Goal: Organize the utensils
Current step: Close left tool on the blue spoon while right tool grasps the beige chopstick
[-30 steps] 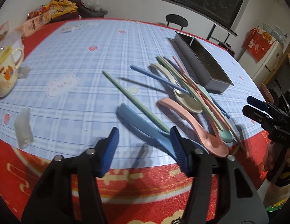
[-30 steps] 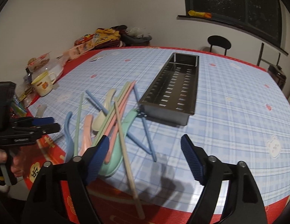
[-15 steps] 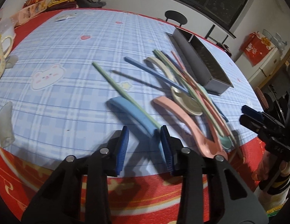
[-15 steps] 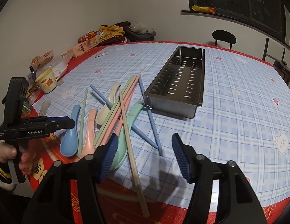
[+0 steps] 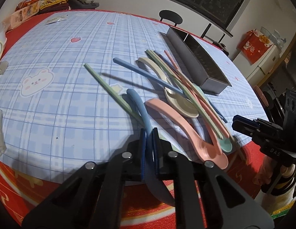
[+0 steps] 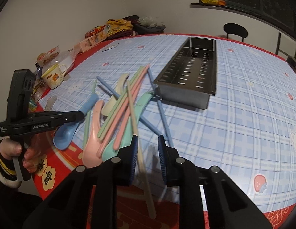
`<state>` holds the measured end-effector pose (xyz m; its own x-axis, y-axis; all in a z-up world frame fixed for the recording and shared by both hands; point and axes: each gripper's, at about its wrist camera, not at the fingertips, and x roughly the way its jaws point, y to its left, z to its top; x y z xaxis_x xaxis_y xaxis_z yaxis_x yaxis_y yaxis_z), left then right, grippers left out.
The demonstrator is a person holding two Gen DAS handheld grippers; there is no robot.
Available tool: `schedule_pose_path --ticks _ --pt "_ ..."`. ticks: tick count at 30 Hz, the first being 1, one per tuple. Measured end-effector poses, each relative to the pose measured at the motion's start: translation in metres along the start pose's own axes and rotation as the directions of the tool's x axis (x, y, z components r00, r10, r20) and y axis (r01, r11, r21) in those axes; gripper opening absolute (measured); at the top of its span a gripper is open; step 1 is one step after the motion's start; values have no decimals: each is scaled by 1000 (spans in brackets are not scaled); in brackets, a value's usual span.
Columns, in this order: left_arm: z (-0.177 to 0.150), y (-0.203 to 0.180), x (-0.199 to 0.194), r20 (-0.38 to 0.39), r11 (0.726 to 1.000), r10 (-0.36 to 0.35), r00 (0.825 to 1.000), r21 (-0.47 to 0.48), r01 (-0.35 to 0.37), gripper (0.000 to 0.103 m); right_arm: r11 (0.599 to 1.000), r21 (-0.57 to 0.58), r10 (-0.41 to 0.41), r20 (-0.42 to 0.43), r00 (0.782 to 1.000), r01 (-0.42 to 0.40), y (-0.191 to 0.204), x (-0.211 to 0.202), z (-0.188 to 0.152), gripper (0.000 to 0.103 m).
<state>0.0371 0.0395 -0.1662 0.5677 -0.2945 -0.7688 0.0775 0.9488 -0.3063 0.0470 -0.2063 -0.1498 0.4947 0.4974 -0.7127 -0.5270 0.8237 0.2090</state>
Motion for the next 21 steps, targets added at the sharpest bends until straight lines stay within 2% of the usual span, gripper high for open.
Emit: schedule_pose_path --ticks 7,12,17,21 --pt "-4 2 2 3 1000 0 1000 14 -1 12 1000 -22 -5 -38 999 4 5 11 -1 21" --pt "-8 -1 1 17 999 -1 1000 33 0 12 1000 -15 -9 -53 999 8 3 18 0 11" --pt "-11 -9 1 27 997 28 999 65 -30 13 999 -28 -19 -73 997 17 5 28 1 11" --pt "-12 -12 1 30 996 36 999 86 -39 13 1000 -24 -5 -49 999 4 4 25 1 7"
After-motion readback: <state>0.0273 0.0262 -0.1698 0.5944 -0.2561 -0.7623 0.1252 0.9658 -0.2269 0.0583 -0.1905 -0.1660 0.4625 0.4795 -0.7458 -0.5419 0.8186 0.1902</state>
